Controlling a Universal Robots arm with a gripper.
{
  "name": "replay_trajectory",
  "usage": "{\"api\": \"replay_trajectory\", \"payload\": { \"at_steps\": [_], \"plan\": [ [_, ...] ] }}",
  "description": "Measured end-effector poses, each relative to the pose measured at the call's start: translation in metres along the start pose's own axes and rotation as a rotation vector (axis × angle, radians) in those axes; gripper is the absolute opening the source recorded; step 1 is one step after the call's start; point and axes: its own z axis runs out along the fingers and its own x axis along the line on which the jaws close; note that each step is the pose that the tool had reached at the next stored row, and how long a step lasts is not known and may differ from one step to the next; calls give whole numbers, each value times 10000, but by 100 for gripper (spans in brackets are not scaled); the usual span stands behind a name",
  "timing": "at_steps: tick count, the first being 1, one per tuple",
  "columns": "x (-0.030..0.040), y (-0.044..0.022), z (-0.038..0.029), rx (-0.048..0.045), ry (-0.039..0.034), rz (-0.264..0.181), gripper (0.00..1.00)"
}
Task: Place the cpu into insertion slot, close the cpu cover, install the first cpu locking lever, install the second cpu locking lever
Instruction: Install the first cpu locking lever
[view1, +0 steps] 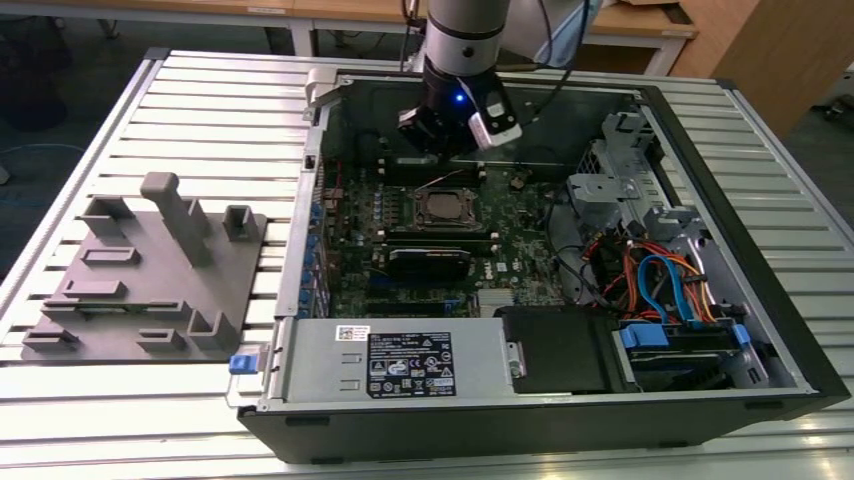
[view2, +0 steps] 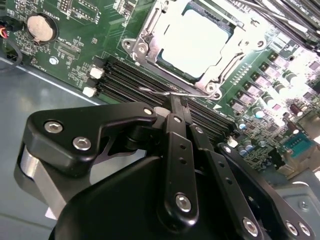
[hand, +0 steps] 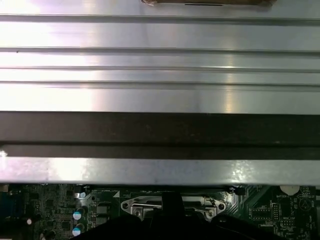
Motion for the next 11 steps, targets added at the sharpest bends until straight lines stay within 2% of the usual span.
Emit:
{"api": "replay_trajectory", "payload": {
  "at_steps": [11],
  "plan": [
    [-85,-3,42,0,0,0,11]
  ]
}}
